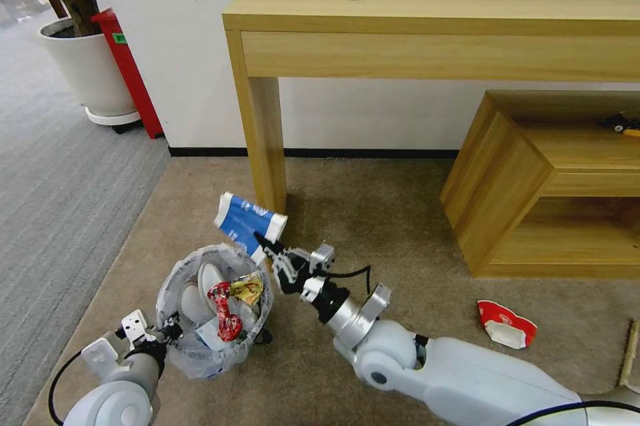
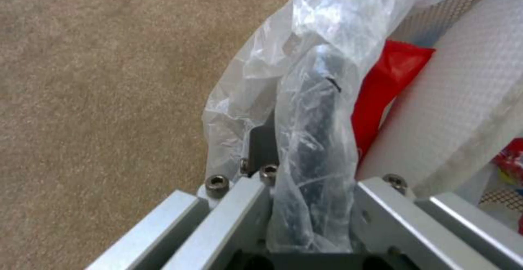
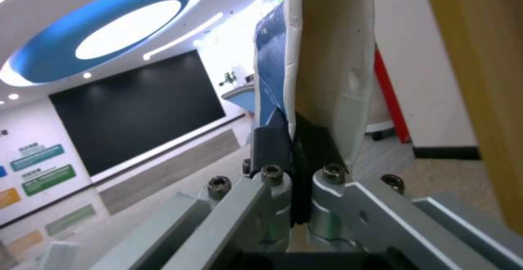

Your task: Pick up the trash bin and place the garbage on the floor into it.

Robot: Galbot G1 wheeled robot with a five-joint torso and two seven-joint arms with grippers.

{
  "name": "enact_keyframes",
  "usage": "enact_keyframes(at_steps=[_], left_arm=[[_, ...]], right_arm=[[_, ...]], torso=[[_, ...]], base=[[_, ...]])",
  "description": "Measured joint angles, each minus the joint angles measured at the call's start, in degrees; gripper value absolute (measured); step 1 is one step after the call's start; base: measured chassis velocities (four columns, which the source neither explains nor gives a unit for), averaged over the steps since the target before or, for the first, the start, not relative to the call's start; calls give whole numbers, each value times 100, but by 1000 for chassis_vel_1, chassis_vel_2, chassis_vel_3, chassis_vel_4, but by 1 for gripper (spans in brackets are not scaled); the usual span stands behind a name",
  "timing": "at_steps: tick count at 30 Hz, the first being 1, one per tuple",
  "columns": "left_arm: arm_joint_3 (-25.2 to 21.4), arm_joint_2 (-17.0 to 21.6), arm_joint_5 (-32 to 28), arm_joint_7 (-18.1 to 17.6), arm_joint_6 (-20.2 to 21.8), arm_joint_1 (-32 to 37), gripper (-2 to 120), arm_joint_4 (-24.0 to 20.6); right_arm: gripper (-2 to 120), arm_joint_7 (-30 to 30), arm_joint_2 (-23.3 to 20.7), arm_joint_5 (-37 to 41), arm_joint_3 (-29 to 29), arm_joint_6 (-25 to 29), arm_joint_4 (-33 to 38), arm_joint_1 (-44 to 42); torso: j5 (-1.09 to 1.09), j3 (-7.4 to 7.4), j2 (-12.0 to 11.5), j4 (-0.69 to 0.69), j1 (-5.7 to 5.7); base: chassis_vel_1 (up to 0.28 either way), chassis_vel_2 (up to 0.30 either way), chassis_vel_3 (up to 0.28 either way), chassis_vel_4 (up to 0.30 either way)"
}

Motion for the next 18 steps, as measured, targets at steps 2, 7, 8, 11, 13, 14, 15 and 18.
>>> enact_keyframes(at_steps=[2,7,8,11,13,14,15,18], left_arm=[[7,-9,2,-2,0,-23,0,19],[4,-17,0,-2,-4,-65,0,23],[0,-20,0,-3,-5,-69,0,23],[-2,-22,-1,-3,-5,-70,0,23],[-12,-23,-4,-5,-6,-70,0,16],[-21,-23,-10,-7,-6,-72,0,9],[-21,-23,-10,-7,-6,-72,0,9],[-37,-31,-21,-12,-8,-73,0,-30]], right_arm=[[0,53,20,-23,-81,-4,9,-50],[0,128,-16,-57,-208,-14,35,-165],[0,130,-29,-85,-228,-14,26,-199],[0,135,-39,-106,-244,-12,16,-226],[0,152,-79,-176,-294,-5,-2,-338],[0,161,-91,-212,-309,6,-3,-390],[0,161,-91,-212,-309,6,-3,-390],[0,177,-117,-333,-345,26,-41,-537]], torso=[[0,0,0,0,0],[0,0,0,-1,0],[0,0,0,-1,0],[0,0,0,-1,0],[0,0,0,0,0],[0,0,0,-1,0],[0,0,0,-1,0],[1,0,0,0,0]], base=[[0,0,0,0],[0,0,0,0],[0,0,0,0],[0,0,0,0],[0,0,0,0],[0,0,0,0],[0,0,0,0],[0,0,0,0]])
